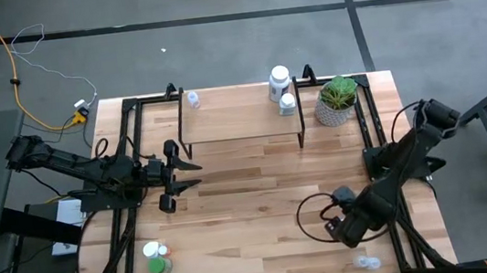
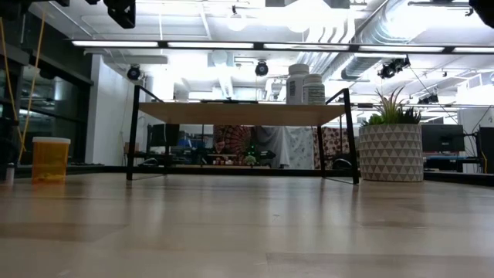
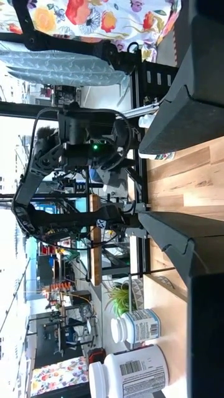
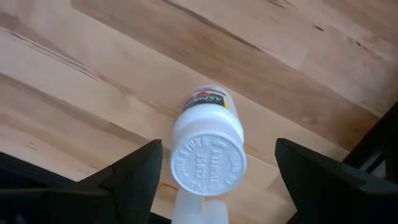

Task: Pick and place medicine bottles onto shelf by color
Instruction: Put the right white pill bottle on the shelf

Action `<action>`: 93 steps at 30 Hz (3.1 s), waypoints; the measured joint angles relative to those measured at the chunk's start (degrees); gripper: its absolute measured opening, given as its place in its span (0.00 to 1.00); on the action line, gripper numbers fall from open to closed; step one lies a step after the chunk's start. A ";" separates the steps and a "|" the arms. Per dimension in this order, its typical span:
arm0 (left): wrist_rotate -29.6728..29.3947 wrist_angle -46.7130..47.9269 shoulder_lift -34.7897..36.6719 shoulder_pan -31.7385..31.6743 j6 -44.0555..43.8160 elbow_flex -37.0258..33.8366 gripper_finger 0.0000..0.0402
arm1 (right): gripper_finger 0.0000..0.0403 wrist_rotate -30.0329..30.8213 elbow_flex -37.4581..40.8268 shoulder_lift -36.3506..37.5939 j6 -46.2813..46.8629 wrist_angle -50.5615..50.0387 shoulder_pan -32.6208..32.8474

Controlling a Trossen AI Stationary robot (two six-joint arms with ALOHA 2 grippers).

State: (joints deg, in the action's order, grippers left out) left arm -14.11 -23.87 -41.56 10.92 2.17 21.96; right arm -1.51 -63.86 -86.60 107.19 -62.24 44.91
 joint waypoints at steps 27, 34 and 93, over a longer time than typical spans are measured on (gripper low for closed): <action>0.00 0.04 0.00 0.00 -0.46 0.00 0.37 | 0.75 -1.60 0.27 -1.21 1.07 2.46 0.63; 0.00 0.04 0.00 0.00 -0.46 0.00 0.37 | 0.66 -1.56 0.27 -1.21 2.07 2.30 0.63; 0.00 0.02 0.00 0.02 -0.46 0.00 0.37 | 0.41 20.86 -42.41 -8.19 -67.44 -1.97 -27.83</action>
State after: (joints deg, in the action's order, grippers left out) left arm -14.11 -23.86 -41.56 10.94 1.71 21.96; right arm 19.36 -106.28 -94.79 39.75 -64.21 17.08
